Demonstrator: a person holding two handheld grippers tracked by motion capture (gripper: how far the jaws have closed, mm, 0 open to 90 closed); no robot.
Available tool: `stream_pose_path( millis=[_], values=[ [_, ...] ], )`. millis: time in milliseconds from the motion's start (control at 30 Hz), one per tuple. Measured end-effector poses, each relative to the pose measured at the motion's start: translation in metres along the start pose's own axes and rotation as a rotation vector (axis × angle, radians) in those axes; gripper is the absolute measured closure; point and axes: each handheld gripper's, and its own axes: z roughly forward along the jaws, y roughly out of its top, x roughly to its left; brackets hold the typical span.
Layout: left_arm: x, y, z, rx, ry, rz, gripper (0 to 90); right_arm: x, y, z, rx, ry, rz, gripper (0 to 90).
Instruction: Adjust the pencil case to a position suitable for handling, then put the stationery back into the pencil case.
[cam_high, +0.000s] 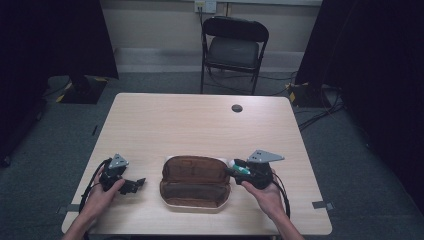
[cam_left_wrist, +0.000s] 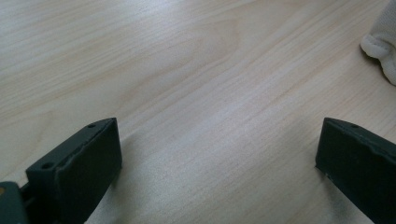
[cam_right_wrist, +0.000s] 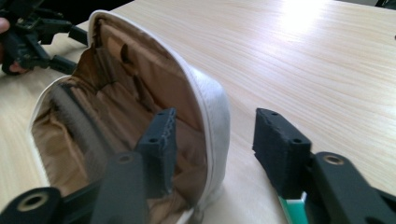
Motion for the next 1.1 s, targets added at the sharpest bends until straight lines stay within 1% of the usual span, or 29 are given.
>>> stream_pose_path(
  millis=[67, 100, 133, 200, 233, 267, 300, 333, 367, 400, 467, 500, 567, 600, 667, 700, 733, 767, 967, 1000, 1100],
  values=[
    [0.000, 0.000, 0.000, 0.000, 0.000, 0.000, 0.0, 0.000, -0.003, -0.010, 0.000, -0.005, -0.004, 48.4],
    [0.000, 0.000, 0.000, 0.000, 0.000, 0.000, 0.0, 0.000, -0.003, -0.010, 0.000, -0.005, -0.004, 48.4],
    [0.000, 0.000, 0.000, 0.000, 0.000, 0.000, 0.0, -0.005, -0.007, -0.015, 0.003, -0.025, 0.007, 49.8],
    [0.000, 0.000, 0.000, 0.000, 0.000, 0.000, 0.0, -0.012, -0.011, -0.017, 0.012, -0.044, 0.020, 50.0],
    [0.000, 0.000, 0.000, 0.000, 0.000, 0.000, 0.0, -0.012, -0.011, -0.017, 0.012, -0.044, 0.020, 50.0],
    [0.000, 0.000, 0.000, 0.000, 0.000, 0.000, 0.0, -0.019, -0.014, -0.016, 0.026, -0.062, 0.032, 50.3],
    [0.000, 0.000, 0.000, 0.000, 0.000, 0.000, 0.0, -0.019, -0.014, -0.016, 0.026, -0.062, 0.032, 50.3],
    [0.000, 0.000, 0.000, 0.000, 0.000, 0.000, 0.0, -0.025, -0.016, -0.014, 0.045, -0.089, 0.029, 50.3],
    [0.000, 0.000, 0.000, 0.000, 0.000, 0.000, 0.0, -0.025, -0.016, -0.014, 0.045, -0.089, 0.029, 50.3],
    [0.000, 0.000, 0.000, 0.000, 0.000, 0.000, 0.0, -0.031, -0.019, -0.011, 0.063, -0.108, 0.033, 50.6],
    [0.000, 0.000, 0.000, 0.001, 0.000, 0.000, 0.0, -0.033, -0.020, -0.010, 0.069, -0.116, 0.035, 50.7],
    [0.000, 0.000, 0.000, 0.000, 0.000, 0.000, 0.0, -0.038, -0.023, -0.006, 0.086, -0.126, 0.032, 50.8],
    [0.000, 0.000, 0.000, 0.000, 0.000, 0.000, 0.0, -0.039, -0.024, -0.005, 0.094, -0.131, 0.033, 50.7],
    [0.000, 0.000, 0.000, 0.000, 0.000, 0.000, 0.0, -0.043, -0.027, -0.001, 0.115, -0.147, 0.022, 48.6],
    [0.000, 0.000, 0.000, 0.000, 0.000, 0.000, 0.0, -0.046, -0.029, 0.003, 0.130, -0.166, 0.016, 47.2],
    [0.000, 0.000, 0.000, 0.000, 0.000, 0.000, 0.0, -0.046, -0.029, 0.003, 0.130, -0.166, 0.016, 47.2],
    [0.000, 0.000, 0.000, 0.000, 0.000, 0.000, 0.0, -0.048, -0.032, 0.006, 0.144, -0.158, 0.012, 45.6],
    [0.000, 0.000, 0.000, 0.000, 0.000, 0.000, 0.0, -0.048, -0.032, 0.007, 0.149, -0.161, 0.010, 45.4],
    [0.000, 0.000, 0.000, 0.000, 0.000, 0.000, 0.0, -0.049, -0.035, 0.013, 0.168, -0.154, 0.005, 45.3],
    [0.000, 0.000, 0.000, 0.000, 0.000, 0.000, 0.0, -0.050, -0.036, 0.015, 0.180, -0.153, 0.006, 45.6],
    [0.000, 0.000, 0.000, 0.000, 0.000, 0.000, 0.0, -0.050, -0.038, 0.016, 0.182, -0.147, -0.001, 46.2]
  ],
)
